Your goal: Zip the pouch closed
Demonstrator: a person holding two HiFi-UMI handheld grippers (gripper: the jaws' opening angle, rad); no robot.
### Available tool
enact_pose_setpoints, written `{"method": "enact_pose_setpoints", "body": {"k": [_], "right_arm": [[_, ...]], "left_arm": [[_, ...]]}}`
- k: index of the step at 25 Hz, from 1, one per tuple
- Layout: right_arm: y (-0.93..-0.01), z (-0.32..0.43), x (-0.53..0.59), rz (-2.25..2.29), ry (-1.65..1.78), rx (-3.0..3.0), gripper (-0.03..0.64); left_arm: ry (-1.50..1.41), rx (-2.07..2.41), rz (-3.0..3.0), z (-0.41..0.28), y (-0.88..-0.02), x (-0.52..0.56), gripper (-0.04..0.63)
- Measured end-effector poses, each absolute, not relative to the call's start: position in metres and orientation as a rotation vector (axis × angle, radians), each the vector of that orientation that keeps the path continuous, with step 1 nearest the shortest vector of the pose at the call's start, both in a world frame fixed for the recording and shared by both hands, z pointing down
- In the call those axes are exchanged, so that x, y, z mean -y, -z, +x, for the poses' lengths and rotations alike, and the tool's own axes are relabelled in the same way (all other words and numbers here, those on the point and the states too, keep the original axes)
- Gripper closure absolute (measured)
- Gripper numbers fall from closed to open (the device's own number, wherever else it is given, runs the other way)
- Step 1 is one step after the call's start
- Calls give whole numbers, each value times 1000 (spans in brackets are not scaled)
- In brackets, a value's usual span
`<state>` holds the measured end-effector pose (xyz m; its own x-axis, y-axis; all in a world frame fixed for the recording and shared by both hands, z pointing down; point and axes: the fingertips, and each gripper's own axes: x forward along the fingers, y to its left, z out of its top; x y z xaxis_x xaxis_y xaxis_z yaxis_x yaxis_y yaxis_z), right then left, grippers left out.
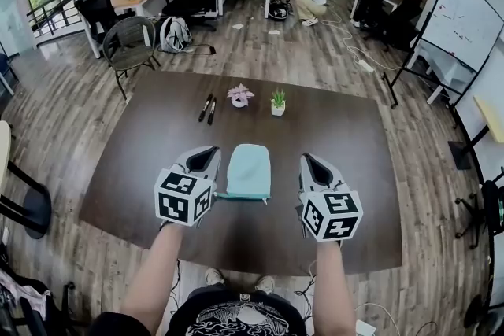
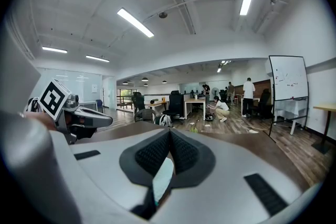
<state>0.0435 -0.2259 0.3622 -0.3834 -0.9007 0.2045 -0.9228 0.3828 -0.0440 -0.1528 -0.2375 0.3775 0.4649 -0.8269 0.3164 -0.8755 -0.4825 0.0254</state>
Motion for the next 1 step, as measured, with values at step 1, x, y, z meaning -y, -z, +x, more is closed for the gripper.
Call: {"method": "enact_pose_setpoints", "body": {"k": [1], "right_arm": [[-363, 44, 226, 1653, -228, 2487, 618]], "left_arm": [[-391, 1484, 2526, -152, -378, 238, 581]]}}
